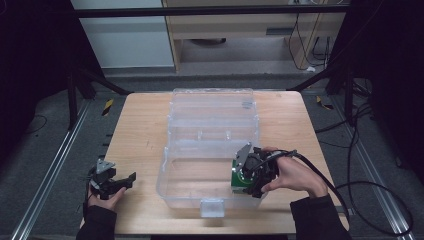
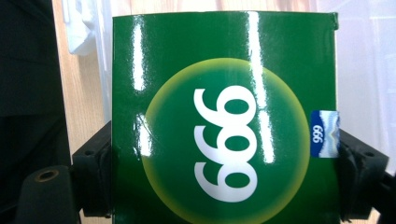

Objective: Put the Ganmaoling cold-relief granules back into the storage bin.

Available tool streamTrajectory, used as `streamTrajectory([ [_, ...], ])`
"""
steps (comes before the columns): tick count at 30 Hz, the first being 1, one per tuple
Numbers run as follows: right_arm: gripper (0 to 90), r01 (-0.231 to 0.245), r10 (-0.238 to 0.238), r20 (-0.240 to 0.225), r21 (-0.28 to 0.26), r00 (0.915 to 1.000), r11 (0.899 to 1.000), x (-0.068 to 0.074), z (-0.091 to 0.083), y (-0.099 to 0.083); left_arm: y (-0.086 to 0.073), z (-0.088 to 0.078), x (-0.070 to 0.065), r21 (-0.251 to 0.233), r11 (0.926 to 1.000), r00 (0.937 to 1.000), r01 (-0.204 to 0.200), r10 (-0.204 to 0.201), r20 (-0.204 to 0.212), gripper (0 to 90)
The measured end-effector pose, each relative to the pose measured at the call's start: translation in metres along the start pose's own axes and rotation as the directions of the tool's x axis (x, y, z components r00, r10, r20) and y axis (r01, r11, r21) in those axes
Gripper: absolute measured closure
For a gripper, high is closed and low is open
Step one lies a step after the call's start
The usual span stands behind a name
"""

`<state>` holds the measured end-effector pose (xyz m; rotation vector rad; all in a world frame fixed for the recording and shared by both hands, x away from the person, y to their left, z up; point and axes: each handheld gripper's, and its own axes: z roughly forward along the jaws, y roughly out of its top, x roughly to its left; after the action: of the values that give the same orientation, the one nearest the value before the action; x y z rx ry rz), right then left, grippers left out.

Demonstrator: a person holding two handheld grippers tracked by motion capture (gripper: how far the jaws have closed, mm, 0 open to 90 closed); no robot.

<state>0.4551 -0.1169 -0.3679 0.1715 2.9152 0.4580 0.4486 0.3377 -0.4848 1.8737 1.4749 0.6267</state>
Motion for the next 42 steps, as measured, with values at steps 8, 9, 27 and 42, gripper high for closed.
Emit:
streamTrajectory([
  [8,15.7,-0.016,0.016,-0.013,-0.013,0.9998,1.0,-0.001,0.01,-0.007,0.0,0.0,0.0,0.001,1.0,1.0,-0.001,0.001,-0.001,18.7],
  [9,15.7,-0.014,0.014,-0.011,-0.011,0.9998,1.0,-0.001,0.011,-0.006,0.0,0.0,0.0,0.0,1.0,1.0,0.0,0.0,0.0,18.7],
  [27,14.9,-0.017,0.018,-0.027,0.01,0.9995,1.0,-0.003,0.03,-0.012,0.0,0.0,0.0,0.0,1.0,1.0,0.0,0.0,0.001,18.8],
  [42,13.8,-0.018,0.019,-0.026,0.031,0.9995,0.999,-0.003,0.033,-0.012,0.0,0.001,0.0,0.0,1.0,1.0,0.002,-0.002,0.003,18.8],
])
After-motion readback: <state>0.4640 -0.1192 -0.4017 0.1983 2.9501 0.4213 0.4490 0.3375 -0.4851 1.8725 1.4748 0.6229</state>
